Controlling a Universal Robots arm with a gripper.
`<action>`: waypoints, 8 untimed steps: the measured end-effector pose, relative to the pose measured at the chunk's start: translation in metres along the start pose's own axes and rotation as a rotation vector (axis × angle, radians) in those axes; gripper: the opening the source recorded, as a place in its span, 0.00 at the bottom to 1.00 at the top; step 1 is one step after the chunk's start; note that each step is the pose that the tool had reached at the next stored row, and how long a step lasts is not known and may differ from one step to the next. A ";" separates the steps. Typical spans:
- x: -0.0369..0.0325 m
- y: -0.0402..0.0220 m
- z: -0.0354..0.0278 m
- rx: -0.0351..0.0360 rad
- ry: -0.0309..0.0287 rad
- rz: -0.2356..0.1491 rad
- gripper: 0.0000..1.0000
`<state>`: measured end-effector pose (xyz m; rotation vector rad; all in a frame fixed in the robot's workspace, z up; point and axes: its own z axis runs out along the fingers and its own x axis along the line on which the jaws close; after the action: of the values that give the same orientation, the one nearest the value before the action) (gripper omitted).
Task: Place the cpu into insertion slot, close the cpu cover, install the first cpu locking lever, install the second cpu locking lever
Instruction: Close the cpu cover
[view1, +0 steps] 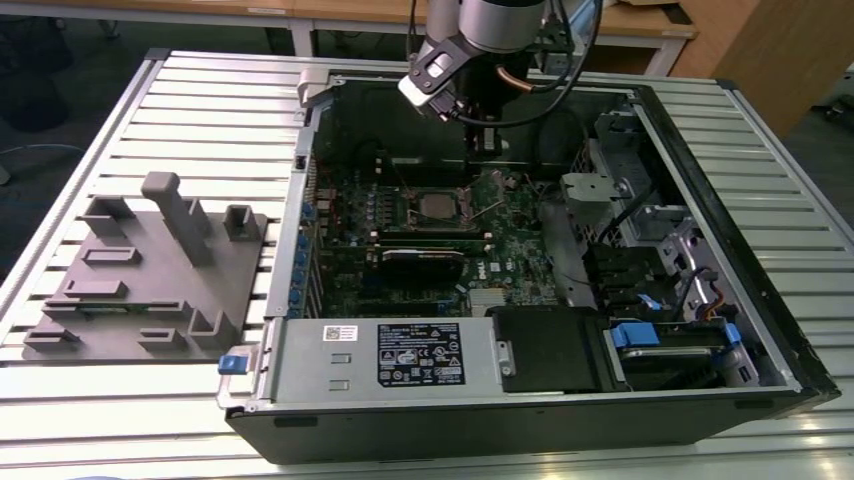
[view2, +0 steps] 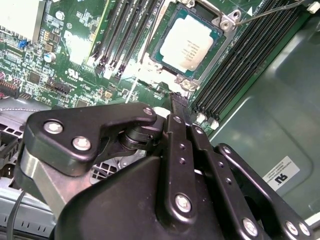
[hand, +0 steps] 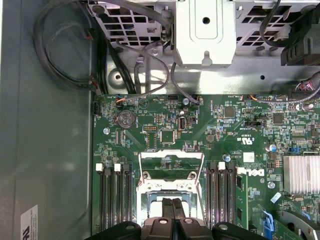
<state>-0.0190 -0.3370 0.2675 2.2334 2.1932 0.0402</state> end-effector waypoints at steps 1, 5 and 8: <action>0.0000 0.0010 0.0001 -0.0001 0.0001 0.000 0.11; 0.0001 0.0055 0.0002 -0.0002 0.0003 0.000 0.11; 0.0002 0.0072 0.0003 -0.0001 0.0002 0.000 0.11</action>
<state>-0.0117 -0.3369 0.2673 2.2335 2.1931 0.0406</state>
